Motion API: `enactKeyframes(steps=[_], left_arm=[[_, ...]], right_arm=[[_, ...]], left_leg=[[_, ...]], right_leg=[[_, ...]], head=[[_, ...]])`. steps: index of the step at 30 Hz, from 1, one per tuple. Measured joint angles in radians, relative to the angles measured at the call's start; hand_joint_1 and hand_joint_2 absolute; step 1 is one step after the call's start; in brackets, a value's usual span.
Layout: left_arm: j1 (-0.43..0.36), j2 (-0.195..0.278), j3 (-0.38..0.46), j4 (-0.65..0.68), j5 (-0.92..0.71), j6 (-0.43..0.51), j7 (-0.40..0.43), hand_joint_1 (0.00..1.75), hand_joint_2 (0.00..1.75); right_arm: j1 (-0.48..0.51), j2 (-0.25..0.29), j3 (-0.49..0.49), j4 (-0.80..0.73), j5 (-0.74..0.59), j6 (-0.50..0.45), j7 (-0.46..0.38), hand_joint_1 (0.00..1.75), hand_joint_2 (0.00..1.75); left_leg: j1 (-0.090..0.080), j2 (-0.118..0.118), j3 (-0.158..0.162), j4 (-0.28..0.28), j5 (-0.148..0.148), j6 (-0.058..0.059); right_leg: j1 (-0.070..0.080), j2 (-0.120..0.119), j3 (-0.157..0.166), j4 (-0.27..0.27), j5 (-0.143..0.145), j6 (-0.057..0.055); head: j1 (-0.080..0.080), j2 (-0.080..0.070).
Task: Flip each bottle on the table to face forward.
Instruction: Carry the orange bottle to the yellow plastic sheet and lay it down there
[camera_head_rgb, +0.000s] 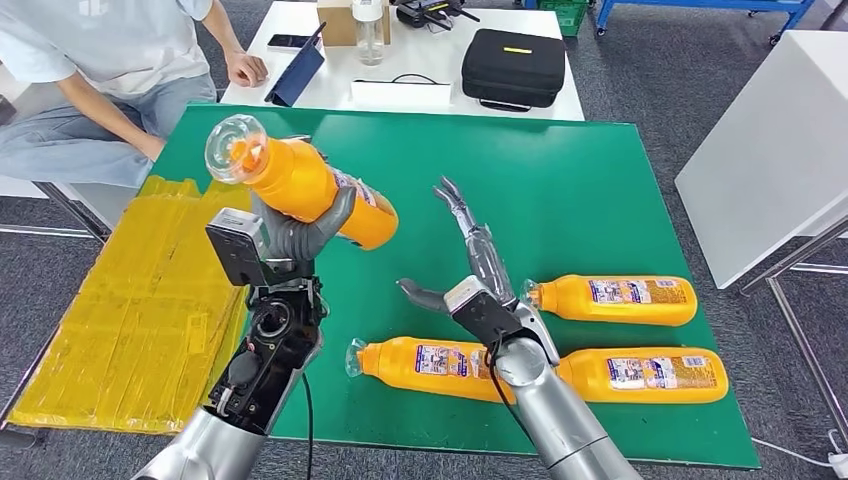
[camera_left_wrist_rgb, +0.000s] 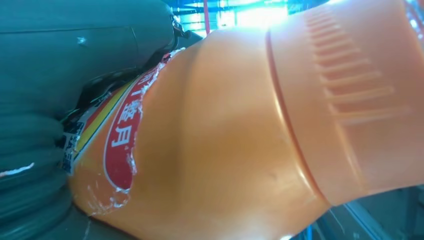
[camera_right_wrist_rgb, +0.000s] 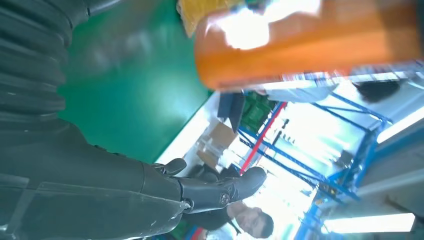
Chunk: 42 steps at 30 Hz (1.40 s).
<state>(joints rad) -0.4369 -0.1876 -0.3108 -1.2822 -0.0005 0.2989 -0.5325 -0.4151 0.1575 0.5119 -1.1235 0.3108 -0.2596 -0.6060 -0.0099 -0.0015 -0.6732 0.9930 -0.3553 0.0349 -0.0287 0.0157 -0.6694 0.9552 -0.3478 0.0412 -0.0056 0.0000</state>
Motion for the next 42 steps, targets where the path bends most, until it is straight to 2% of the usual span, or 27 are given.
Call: enactKeyframes(steps=[4, 5, 9, 12, 14, 15, 16, 17, 18, 20, 21, 22, 23, 24, 25, 27, 29, 32, 36, 42], left_arm=[[-0.001, 0.008, 0.021, -0.003, -0.017, 0.064, -0.020, 1.75, 1.75], [-0.001, 0.010, 0.030, -0.003, -0.042, 0.104, -0.031, 1.75, 1.75], [-0.009, 0.033, 0.067, -0.002, -0.272, 0.330, -0.072, 1.75, 1.75], [-0.012, 0.030, 0.132, -0.005, -0.581, 0.363, -0.095, 1.75, 1.75], [-0.014, 0.009, 0.223, -0.014, -0.965, 0.364, -0.081, 1.75, 1.75], [-0.017, 0.012, 0.263, -0.017, -1.199, 0.364, -0.031, 1.75, 1.75], [-0.029, 0.035, 0.281, -0.007, -1.411, 0.365, 0.065, 1.75, 1.75], [-0.054, 0.068, 0.273, 0.023, -1.561, 0.365, 0.203, 1.75, 1.75], [-0.090, 0.104, 0.243, 0.073, -1.645, 0.366, 0.376, 1.75, 1.75], [-0.175, 0.162, 0.122, 0.195, -1.648, 0.366, 0.773, 1.75, 1.75], [-0.209, 0.188, 0.031, 0.247, -1.630, 0.366, 0.948, 1.75, 1.75], [-0.233, 0.214, -0.071, 0.288, -1.613, 0.366, 1.082, 1.75, 1.75], [-0.250, 0.241, -0.175, 0.322, -1.597, 0.366, 1.153, 1.75, 1.75], [-0.262, 0.264, -0.268, 0.352, -1.588, 0.366, 1.169, 1.75, 1.75], [-0.272, 0.281, -0.338, 0.382, -1.582, 0.366, 1.126, 1.75, 1.75], [-0.288, 0.299, -0.420, 0.454, -1.578, 0.366, 0.948, 1.75, 1.75], [-0.300, 0.304, -0.450, 0.542, -1.574, 0.367, 0.806, 1.75, 1.75], [-0.307, 0.314, -0.460, 0.652, -1.567, 0.367, 0.727, 1.75, 1.75], [-0.312, 0.329, -0.428, 0.789, -1.536, 0.363, 0.647, 1.75, 1.75], [-0.312, 0.339, -0.363, 0.895, -1.508, 0.350, 0.610, 1.75, 1.75]], right_arm=[[0.028, -0.016, -0.002, -0.062, -0.031, -0.026, 0.014, 0.00, 0.00], [0.039, -0.023, -0.004, -0.083, -0.038, -0.039, 0.021, 0.00, 0.00], [0.089, -0.053, -0.014, -0.180, -0.047, -0.095, 0.063, 0.00, 1.75], [0.113, -0.068, -0.019, -0.243, -0.038, -0.122, 0.090, 0.00, 1.75], [0.127, -0.076, -0.022, -0.281, -0.030, -0.135, 0.110, 0.00, 1.75], [0.132, -0.081, -0.024, -0.300, -0.029, -0.137, 0.119, 0.00, 1.75], [0.137, -0.086, -0.027, -0.318, -0.030, -0.132, 0.124, 0.00, 1.75], [0.140, -0.090, -0.031, -0.333, -0.033, -0.123, 0.127, 0.00, 1.75], [0.142, -0.095, -0.036, -0.346, -0.035, -0.113, 0.126, 0.00, 1.75], [0.143, -0.104, -0.043, -0.361, -0.038, -0.097, 0.123, 0.00, 1.75], [0.143, -0.108, -0.046, -0.367, -0.039, -0.094, 0.122, 0.00, 1.75], [0.143, -0.111, -0.048, -0.372, -0.039, -0.092, 0.121, 0.00, 1.75], [0.143, -0.113, -0.049, -0.377, -0.040, -0.091, 0.121, 0.00, 1.75], [0.143, -0.116, -0.051, -0.380, -0.041, -0.090, 0.121, 0.00, 1.75], [0.143, -0.118, -0.052, -0.383, -0.041, -0.089, 0.121, 0.00, 1.75], [0.142, -0.125, -0.053, -0.387, -0.038, -0.082, 0.121, 0.00, 1.75], [0.142, -0.134, -0.055, -0.389, -0.034, -0.076, 0.122, 0.00, 1.75], [0.152, -0.148, -0.068, -0.393, -0.042, -0.075, 0.111, 0.00, 1.75], [0.190, -0.160, -0.100, -0.412, -0.052, -0.078, 0.096, 0.00, 1.75], [0.234, -0.167, -0.123, -0.444, -0.044, -0.080, 0.094, 0.00, 1.75]], left_leg=[[0.000, -0.001, 0.000, 0.000, 0.000, 0.000], [0.000, -0.001, 0.000, 0.000, 0.000, 0.000], [0.000, 0.000, 0.000, 0.000, 0.000, 0.000], [0.000, 0.000, 0.000, 0.000, 0.000, 0.000], [0.000, 0.000, 0.000, 0.000, 0.000, 0.000], [0.000, 0.000, 0.000, 0.000, -0.001, -0.001], [0.000, 0.002, 0.001, 0.000, 0.000, -0.001], [-0.001, 0.006, 0.001, 0.000, 0.000, -0.001], [-0.001, 0.009, -0.001, 0.001, 0.000, -0.002], [-0.001, 0.014, -0.004, 0.000, 0.002, -0.002], [-0.001, 0.014, -0.005, 0.000, 0.003, -0.002], [-0.001, 0.014, -0.005, 0.000, 0.004, -0.002], [-0.001, 0.014, -0.005, 0.000, 0.004, -0.002], [-0.001, 0.014, -0.005, 0.000, 0.004, -0.002], [-0.001, 0.014, -0.005, 0.000, 0.004, -0.002], [-0.001, 0.013, -0.006, 0.000, 0.004, -0.002], [-0.001, 0.013, -0.006, 0.000, 0.004, -0.003], [-0.001, 0.013, -0.006, 0.000, 0.003, -0.003], [0.000, 0.012, -0.006, 0.000, 0.003, -0.003], [0.001, 0.010, -0.007, 0.000, 0.003, -0.004]], right_leg=[[0.000, 0.000, 0.000, 0.000, 0.000, 0.000], [0.000, 0.000, 0.000, 0.000, 0.000, 0.000], [0.000, 0.000, 0.000, 0.000, 0.000, 0.000], [0.000, 0.000, 0.000, 0.000, 0.000, 0.000], [0.000, 0.000, 0.000, 0.000, 0.000, 0.000], [0.000, 0.000, -0.001, 0.000, -0.001, -0.001], [0.000, 0.001, -0.005, 0.000, 0.000, -0.001], [0.000, 0.004, -0.011, -0.001, 0.000, -0.002], [0.000, 0.006, -0.014, -0.001, 0.001, -0.002], [0.000, 0.011, -0.015, -0.001, 0.004, -0.001], [0.000, 0.011, -0.012, 0.000, 0.006, -0.001], [0.000, 0.011, -0.011, 0.000, 0.008, -0.001], [0.000, 0.011, -0.010, 0.000, 0.009, -0.002], [0.000, 0.011, -0.010, 0.001, 0.009, -0.002], [-0.001, 0.011, -0.010, 0.001, 0.009, -0.002], [-0.001, 0.011, -0.010, 0.000, 0.009, -0.002], [-0.001, 0.011, -0.011, 0.000, 0.008, -0.002], [-0.001, 0.011, -0.011, 0.000, 0.008, -0.002], [0.000, 0.011, -0.011, 0.000, 0.008, -0.002], [0.001, 0.010, -0.011, 0.000, 0.007, -0.003]], head=[[0.000, 0.000], [0.000, 0.000], [0.000, 0.000], [0.000, 0.000], [0.000, 0.000], [0.000, 0.000], [0.001, 0.000], [0.000, 0.000], [0.000, 0.000], [-0.001, 0.000], [-0.001, 0.000], [-0.001, 0.000], [-0.001, 0.000], [-0.001, 0.000], [-0.001, 0.000], [-0.001, 0.000], [-0.001, 0.000], [-0.001, 0.000], [-0.001, 0.000], [-0.001, 0.000]])
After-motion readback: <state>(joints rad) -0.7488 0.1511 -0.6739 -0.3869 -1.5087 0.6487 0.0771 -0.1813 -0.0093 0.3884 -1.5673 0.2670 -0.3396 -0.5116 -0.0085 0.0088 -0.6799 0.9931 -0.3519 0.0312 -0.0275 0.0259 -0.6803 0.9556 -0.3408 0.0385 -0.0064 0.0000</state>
